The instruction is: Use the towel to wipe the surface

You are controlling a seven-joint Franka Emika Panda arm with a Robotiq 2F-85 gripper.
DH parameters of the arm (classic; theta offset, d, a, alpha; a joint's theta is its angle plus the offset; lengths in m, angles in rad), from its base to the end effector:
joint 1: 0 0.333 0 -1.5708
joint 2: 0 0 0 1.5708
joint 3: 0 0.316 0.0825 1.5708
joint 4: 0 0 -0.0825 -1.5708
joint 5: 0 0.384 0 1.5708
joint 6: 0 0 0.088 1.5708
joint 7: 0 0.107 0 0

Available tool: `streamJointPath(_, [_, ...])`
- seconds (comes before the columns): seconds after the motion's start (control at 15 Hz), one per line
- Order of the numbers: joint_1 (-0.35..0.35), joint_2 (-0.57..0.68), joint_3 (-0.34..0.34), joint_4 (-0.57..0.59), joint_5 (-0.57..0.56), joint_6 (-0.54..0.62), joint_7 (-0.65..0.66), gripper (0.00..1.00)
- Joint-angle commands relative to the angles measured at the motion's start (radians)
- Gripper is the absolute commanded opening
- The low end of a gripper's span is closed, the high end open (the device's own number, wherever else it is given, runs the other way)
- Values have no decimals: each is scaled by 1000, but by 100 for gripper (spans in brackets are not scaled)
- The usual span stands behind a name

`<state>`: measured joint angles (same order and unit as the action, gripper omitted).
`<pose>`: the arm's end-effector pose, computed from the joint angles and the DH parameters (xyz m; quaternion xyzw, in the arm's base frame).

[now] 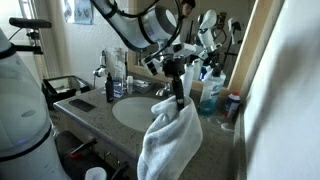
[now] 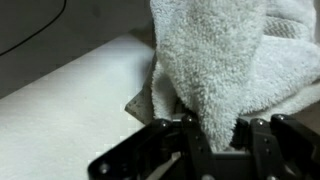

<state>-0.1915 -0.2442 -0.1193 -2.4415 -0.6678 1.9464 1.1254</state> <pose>0.3971 -0.1713 0.3855 0.8146 -0.4979 0.0018 0.2976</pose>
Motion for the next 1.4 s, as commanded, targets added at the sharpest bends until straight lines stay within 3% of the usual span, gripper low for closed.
streamJointPath(0.0, [-60,-19,-28,8,-126,133,105,6])
streamJointPath(0.4, [-111,-19,-60,53,-370,319,340,6])
streamJointPath(0.67, [-104,7,-74,45,-448,328,496,8])
streamJointPath(0.73, [-100,11,-80,34,-431,328,502,36])
streamJointPath(0.8, [-99,11,-85,20,-421,328,512,38])
streamJointPath(1.07, [-96,-5,-105,-18,-352,306,491,66])
streamJointPath(1.33, [-81,-43,-124,-38,-167,352,415,96])
